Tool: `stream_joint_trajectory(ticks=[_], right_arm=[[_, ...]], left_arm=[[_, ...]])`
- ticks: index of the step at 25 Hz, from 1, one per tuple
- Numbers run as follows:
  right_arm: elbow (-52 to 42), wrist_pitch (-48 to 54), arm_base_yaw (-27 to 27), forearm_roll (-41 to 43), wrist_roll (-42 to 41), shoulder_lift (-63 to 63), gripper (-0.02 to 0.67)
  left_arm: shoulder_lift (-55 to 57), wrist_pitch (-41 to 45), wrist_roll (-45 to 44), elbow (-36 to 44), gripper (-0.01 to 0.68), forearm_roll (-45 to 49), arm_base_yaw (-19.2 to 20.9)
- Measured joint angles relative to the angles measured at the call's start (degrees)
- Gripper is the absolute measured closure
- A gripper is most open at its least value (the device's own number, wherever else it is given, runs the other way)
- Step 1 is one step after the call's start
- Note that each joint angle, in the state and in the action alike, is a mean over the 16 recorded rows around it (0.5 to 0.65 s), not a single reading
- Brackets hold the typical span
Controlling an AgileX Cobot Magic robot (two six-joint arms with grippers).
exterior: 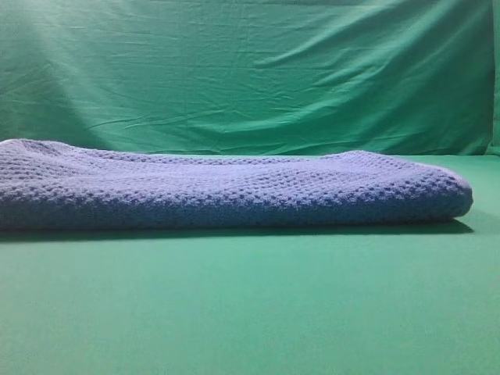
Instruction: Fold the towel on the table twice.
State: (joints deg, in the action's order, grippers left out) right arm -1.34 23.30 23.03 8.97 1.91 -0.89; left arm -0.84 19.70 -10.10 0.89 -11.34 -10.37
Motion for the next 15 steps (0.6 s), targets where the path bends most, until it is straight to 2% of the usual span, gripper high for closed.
stream_joint_trajectory(ticks=[10, 15], right_arm=[[0.1, 0.74, -0.08, 0.0, -0.25, 0.0, 0.601], [0.1, 0.74, -1.74, 0.0, -0.25, 0.0, 0.601]], left_arm=[[0.0, 0.0, -0.02, 0.0, 0.673, 0.01, 0.0], [0.0, 0.0, -0.02, 0.0, 0.673, 0.01, 0.21]])
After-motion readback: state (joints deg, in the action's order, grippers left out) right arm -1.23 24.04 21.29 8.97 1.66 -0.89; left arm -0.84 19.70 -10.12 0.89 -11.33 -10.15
